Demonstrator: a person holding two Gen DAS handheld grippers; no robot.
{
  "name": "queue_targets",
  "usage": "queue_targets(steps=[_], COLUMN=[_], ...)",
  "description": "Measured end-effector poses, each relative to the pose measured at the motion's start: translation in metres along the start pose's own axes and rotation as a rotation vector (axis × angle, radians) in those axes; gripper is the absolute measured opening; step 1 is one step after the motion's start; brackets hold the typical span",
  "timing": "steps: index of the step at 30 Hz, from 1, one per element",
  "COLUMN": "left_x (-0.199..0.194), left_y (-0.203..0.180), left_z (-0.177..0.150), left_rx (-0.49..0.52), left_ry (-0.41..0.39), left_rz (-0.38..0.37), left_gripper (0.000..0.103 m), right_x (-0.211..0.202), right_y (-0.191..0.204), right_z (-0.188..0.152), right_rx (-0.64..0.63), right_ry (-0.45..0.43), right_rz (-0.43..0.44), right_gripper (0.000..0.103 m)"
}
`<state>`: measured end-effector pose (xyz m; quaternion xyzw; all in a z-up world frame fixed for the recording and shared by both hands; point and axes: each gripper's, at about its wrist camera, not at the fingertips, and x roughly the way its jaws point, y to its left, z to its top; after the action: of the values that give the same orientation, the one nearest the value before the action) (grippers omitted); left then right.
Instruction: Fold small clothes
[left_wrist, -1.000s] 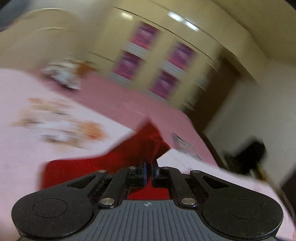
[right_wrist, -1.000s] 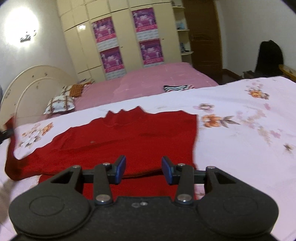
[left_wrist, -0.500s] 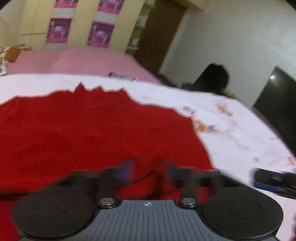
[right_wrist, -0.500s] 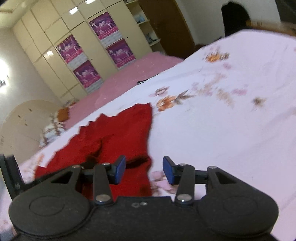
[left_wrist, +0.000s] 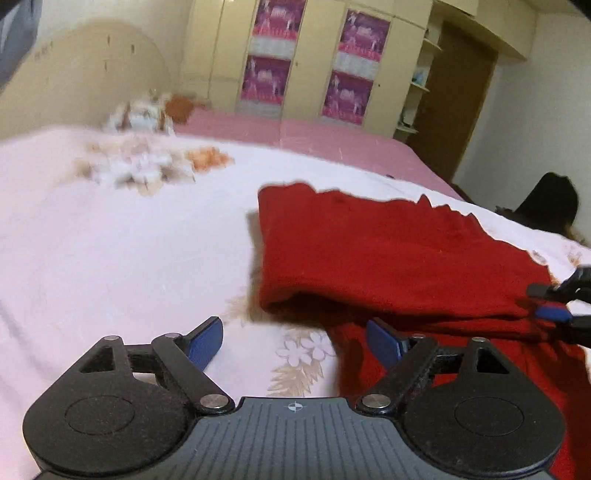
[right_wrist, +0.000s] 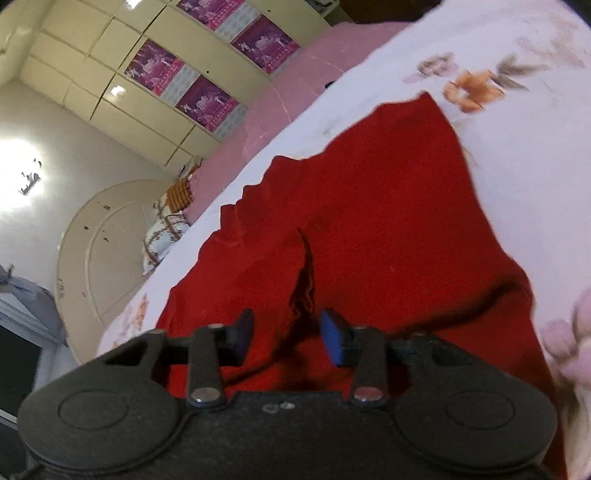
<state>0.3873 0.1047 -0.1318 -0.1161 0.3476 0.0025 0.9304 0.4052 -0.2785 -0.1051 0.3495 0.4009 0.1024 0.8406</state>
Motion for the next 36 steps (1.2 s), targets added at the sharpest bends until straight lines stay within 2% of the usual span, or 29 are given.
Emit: queue_targets(steps=[1, 3, 5, 8, 9, 12, 13, 17, 19, 28, 34, 36], left_x=[0.004, 0.009, 0.015, 0.015, 0.011, 0.01, 0.008, 0.007, 0.006, 0.006, 0.002, -0.007], left_y=[0.003, 0.002, 0.001, -0.001, 0.0, -0.004, -0.006, -0.013, -0.013, -0.01, -0.008, -0.001], left_z=[0.001, 0.003, 0.002, 0.001, 0.0, 0.002, 0.003, 0.003, 0.002, 0.0, 0.003, 0.007], left_rx=[-0.022, -0.001, 0.007, 0.071, 0.086, 0.148, 0.158, 0.217, 0.218, 0.22, 0.223, 0.197], left_ry=[0.006, -0.011, -0.005, -0.007, -0.003, -0.005, -0.007, -0.01, -0.012, -0.006, 0.019, 0.014], left_rz=[-0.018, -0.018, -0.007, 0.006, 0.003, -0.008, -0.016, -0.017, -0.046, -0.054, -0.068, -0.09], left_gripper=[0.084, 0.084, 0.082, 0.066, 0.065, 0.049, 0.04, 0.034, 0.022, 0.018, 0.018, 0.018], right_x=[0.004, 0.002, -0.017, -0.051, -0.059, -0.06, -0.057, -0.059, -0.058, -0.064, -0.049, -0.057], right_y=[0.005, 0.015, 0.023, 0.025, 0.021, 0.001, -0.004, -0.011, -0.012, -0.025, -0.041, -0.042], right_z=[0.001, 0.003, 0.006, 0.01, 0.012, 0.012, 0.01, 0.004, 0.002, 0.0, -0.007, -0.005], right_rx=[-0.03, -0.101, -0.159, -0.227, -0.229, -0.221, -0.209, -0.199, -0.2, -0.237, -0.259, -0.235], right_ry=[0.005, -0.019, -0.078, -0.171, -0.184, -0.152, -0.138, -0.155, -0.155, -0.178, -0.104, -0.112], right_rz=[-0.001, -0.035, -0.031, -0.066, -0.076, -0.121, -0.125, -0.118, -0.117, -0.15, -0.176, -0.151], right_gripper=[0.005, 0.005, 0.005, 0.005, 0.005, 0.005, 0.005, 0.005, 0.005, 0.005, 0.006, 0.022])
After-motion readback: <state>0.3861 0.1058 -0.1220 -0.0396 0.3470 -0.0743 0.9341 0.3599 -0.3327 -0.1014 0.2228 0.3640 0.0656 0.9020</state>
